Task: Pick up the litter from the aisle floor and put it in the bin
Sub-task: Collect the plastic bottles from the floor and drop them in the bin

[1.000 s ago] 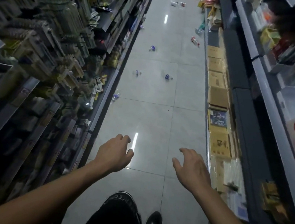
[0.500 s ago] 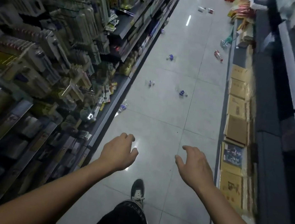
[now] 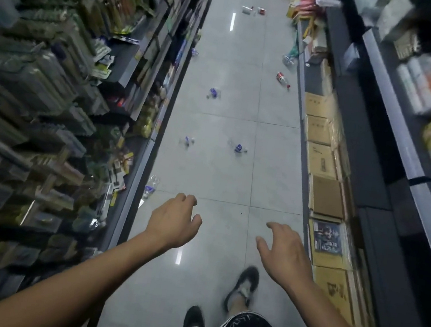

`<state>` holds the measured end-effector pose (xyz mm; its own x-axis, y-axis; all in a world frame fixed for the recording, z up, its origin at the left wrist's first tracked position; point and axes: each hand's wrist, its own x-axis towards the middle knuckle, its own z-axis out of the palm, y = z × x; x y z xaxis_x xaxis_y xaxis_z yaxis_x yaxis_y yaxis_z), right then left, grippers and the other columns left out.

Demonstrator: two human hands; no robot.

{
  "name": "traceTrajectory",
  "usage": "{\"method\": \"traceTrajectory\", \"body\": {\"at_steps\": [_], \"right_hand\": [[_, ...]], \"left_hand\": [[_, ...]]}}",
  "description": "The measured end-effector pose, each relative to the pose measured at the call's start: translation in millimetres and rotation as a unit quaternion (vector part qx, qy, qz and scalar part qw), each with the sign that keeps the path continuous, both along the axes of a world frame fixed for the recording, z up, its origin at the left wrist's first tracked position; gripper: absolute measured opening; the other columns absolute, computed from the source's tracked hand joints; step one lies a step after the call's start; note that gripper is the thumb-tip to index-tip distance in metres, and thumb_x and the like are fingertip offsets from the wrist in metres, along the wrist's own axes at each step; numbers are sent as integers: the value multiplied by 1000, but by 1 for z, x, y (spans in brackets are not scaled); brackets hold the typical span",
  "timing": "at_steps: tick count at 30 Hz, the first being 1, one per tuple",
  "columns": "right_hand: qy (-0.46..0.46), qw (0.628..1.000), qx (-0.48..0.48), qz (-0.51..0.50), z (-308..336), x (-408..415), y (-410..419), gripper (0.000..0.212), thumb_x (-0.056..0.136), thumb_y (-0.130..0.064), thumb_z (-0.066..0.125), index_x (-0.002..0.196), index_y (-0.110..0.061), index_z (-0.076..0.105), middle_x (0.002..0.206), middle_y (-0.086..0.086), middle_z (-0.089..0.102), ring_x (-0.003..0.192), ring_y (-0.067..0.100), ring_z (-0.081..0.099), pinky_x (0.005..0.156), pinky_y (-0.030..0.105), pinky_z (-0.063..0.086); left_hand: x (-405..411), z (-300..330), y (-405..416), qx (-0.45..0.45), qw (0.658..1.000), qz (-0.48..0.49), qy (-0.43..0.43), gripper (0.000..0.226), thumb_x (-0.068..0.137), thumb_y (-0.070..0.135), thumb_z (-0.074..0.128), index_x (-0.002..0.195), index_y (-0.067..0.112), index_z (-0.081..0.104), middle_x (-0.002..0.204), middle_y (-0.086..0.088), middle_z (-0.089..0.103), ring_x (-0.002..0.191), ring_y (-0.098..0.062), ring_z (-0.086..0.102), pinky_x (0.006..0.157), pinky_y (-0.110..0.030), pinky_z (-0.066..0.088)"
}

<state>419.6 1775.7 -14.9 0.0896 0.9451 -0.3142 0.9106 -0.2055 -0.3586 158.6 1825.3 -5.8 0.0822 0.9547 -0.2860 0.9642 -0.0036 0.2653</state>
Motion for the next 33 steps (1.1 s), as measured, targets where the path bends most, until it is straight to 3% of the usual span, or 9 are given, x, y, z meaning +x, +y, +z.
{"method": "traceTrajectory", "body": {"at_steps": [7, 16, 20, 25, 33], "right_hand": [[19, 1000, 2, -20, -16, 51, 109, 53, 100, -47, 48, 145, -20, 47, 142, -2, 52, 131, 20, 44, 99, 37, 45], [44, 997, -25, 50, -18, 77, 266, 53, 101, -48, 45, 147, -21, 44, 144, -3, 50, 132, 19, 43, 101, 35, 44], [48, 992, -31, 112, -16, 55, 328, 53, 101, -48, 46, 147, -22, 43, 145, -4, 48, 133, 17, 42, 102, 34, 44], [43, 979, -22, 198, -18, 3, 406, 53, 100, -48, 47, 146, -22, 45, 144, -4, 50, 132, 17, 43, 101, 34, 44], [18, 960, -26, 279, -20, -93, 512, 52, 100, -48, 48, 145, -22, 45, 143, -2, 51, 133, 20, 43, 102, 40, 46]], "left_hand": [[57, -6, 125, 0, 1000, -19, 8, 44, 95, 39, 43, 135, 21, 51, 131, 0, 55, 105, -23, 60, 78, -35, 46], [85, -4, 239, -13, 998, 64, 20, 44, 95, 40, 43, 135, 22, 51, 130, 1, 56, 106, -22, 60, 76, -34, 44], [63, -5, 267, -25, 992, 124, 16, 45, 95, 42, 43, 135, 22, 50, 133, 0, 55, 112, -24, 58, 86, -38, 50], [16, -10, 299, -27, 978, 206, 9, 44, 94, 43, 42, 133, 23, 50, 131, 1, 55, 109, -24, 59, 82, -38, 50], [-68, -25, 360, -38, 959, 279, -19, 46, 94, 40, 43, 135, 22, 51, 139, 1, 54, 115, -21, 59, 88, -37, 48]]}}
